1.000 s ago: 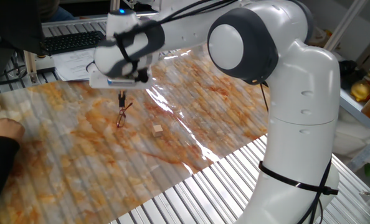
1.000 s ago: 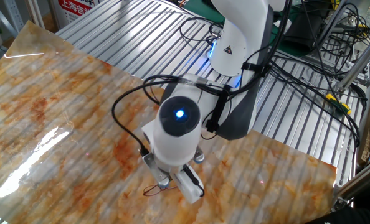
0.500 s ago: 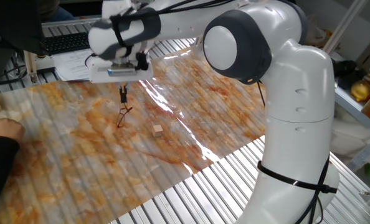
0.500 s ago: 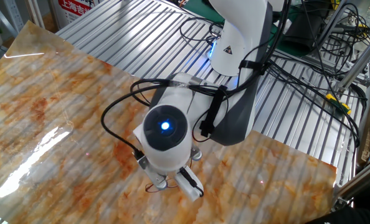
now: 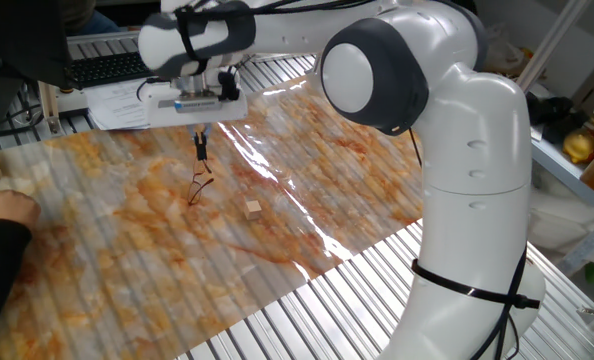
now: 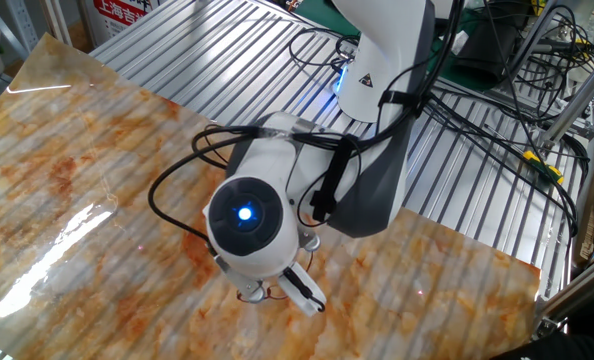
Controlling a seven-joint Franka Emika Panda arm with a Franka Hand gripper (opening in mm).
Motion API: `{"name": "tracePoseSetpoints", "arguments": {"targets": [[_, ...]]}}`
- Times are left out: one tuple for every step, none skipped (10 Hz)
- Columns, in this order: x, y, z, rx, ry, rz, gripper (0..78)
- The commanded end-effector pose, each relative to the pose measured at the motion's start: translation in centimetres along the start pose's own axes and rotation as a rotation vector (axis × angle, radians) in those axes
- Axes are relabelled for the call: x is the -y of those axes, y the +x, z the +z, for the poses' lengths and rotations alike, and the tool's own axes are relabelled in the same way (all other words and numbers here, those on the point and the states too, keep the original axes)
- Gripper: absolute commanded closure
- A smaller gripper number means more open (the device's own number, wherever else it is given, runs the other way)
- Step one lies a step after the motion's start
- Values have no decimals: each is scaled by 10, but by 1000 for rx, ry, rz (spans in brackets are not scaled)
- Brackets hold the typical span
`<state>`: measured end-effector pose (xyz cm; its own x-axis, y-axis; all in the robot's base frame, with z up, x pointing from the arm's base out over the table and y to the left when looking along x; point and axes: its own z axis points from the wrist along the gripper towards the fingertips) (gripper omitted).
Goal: Unfold the leg of the glasses (with one hand)
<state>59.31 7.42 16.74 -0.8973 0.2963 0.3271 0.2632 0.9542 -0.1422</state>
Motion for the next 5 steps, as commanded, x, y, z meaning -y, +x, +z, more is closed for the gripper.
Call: {"name": "tracePoseSetpoints", "arguments": {"targets": [[4, 2, -9, -37, 9, -15, 764], [4, 3, -10, -45, 11, -16, 764], [5, 5, -15, -65, 15, -19, 764], [6, 6, -19, -79, 18, -21, 764], [6, 7, -22, -87, 20, -23, 764]]}}
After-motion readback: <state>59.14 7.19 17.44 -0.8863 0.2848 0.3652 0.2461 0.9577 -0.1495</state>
